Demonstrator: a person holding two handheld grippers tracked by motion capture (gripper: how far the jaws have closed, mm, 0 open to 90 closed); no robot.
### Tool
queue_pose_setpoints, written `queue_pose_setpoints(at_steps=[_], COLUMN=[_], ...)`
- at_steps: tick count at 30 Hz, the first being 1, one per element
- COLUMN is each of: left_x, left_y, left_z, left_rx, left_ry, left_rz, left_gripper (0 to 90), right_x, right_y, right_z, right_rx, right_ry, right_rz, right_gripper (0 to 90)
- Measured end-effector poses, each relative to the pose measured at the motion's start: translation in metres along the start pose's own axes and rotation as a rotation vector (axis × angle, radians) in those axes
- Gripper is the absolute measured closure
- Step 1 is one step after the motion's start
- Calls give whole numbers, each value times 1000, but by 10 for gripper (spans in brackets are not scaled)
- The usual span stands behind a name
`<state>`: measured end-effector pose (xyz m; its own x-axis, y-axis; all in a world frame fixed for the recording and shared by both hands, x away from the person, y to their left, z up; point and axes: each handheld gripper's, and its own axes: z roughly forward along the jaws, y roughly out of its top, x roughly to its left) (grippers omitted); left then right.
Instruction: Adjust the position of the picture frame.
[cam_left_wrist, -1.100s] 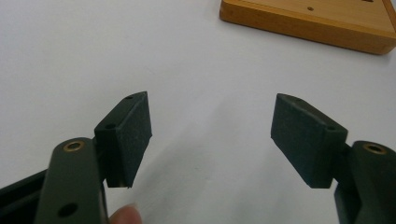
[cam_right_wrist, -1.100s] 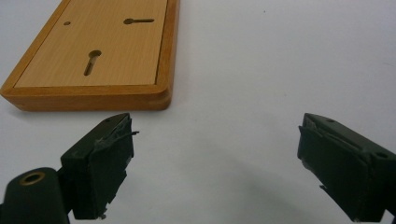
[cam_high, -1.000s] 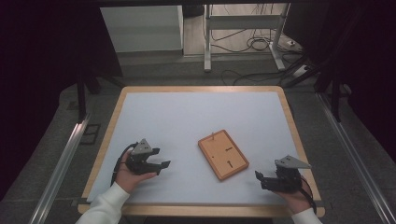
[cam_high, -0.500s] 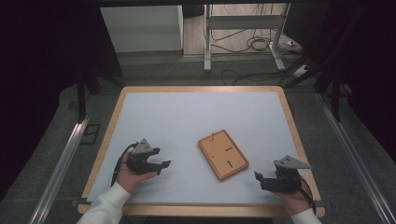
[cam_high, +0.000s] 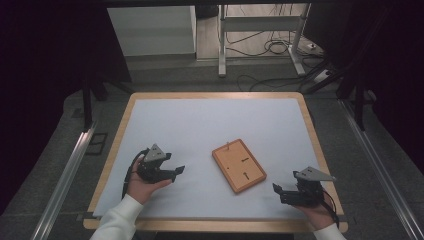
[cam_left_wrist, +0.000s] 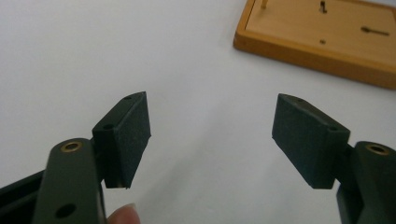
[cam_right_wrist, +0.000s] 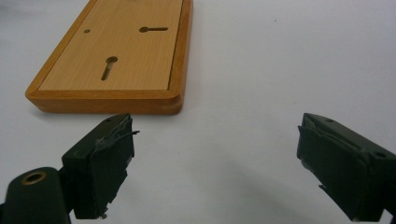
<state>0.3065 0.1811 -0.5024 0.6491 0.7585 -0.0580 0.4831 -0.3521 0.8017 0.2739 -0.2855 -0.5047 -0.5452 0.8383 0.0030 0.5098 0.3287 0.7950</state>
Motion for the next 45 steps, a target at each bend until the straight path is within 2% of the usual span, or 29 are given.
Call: queue_pose_setpoints(at_steps=[2,6,12,15,18,25,34,39,45], left_x=[-2,-5,-7,-7,-8,-21,-36,-38,-42], left_y=[4,13,22,26,30,48,64,68,71], left_z=[2,7,16,22,30,46,65,76,87], left_rx=[1,2,12,0,7,12,11,15,17], left_ry=[-9,-19,-33,-23,-37,-71,-99,-121,-119], left_rz=[7,29,69,78,84,120,120,104,110], left_gripper=[274,274,275,278,278,279,282,281,268], right_x=[0,0,0,1,0,1,1,1,0], right_y=[0,0,-2,-1,0,-1,-1,-1,-1], right_z=[1,-2,4,7,7,8,6,6,5], right_rx=[-2,-47,-28,-40,-59,-54,-62,-61,-73], right_ry=[-4,-16,-24,-15,-8,-14,-11,-9,-17], right_rz=[13,25,28,24,23,23,20,18,15], right_gripper=[115,133,132,131,132,131,131,132,124])
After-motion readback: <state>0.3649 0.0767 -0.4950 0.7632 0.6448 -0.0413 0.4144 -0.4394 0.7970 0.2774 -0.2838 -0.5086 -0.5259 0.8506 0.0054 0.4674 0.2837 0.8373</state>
